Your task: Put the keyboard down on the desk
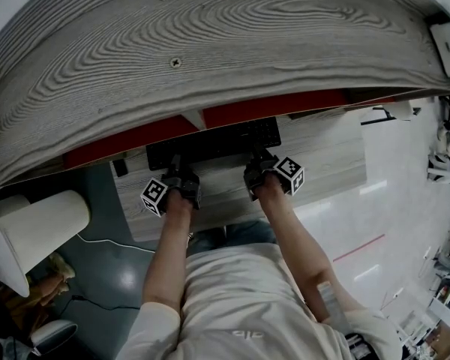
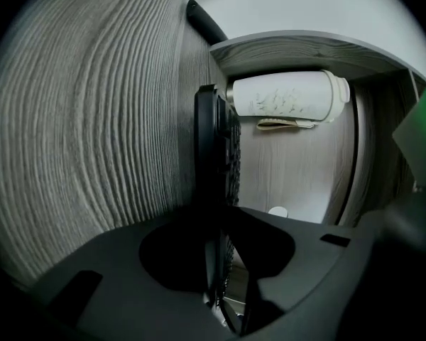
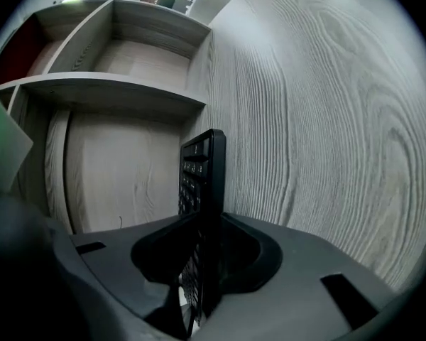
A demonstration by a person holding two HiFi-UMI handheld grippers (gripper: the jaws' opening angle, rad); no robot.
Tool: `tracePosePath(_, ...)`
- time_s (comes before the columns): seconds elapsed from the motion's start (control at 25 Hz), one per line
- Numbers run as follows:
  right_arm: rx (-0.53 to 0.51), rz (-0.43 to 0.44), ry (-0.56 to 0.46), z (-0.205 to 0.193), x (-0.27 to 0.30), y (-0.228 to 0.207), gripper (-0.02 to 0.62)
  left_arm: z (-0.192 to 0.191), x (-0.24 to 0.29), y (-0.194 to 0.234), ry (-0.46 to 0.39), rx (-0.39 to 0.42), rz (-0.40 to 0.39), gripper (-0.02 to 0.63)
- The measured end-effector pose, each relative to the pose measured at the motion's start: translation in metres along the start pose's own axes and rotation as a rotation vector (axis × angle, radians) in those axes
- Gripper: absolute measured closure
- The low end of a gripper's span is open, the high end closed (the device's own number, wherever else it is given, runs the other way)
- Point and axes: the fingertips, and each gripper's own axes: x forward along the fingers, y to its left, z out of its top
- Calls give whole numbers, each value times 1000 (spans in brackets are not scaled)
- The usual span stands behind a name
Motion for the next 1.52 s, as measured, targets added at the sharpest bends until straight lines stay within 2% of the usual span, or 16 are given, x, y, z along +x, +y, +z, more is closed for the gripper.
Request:
tracePosePath(0.6, -1, -6, -40, 3, 18, 8, 477, -1, 6, -2, 53, 0, 108, 429)
tracePosePath(0.84, -6, -7, -67, 5, 19, 10, 477, -6, 4, -5, 89, -14, 110, 376)
tracePosePath(1.12, -8, -2, -95, 5, 19, 9, 477, -13, -2, -4, 135, -8, 112, 346)
tracePosePath(1.52, -9, -4, -110, 7, 21, 7, 474, -22, -10, -10, 177, -110, 91, 316)
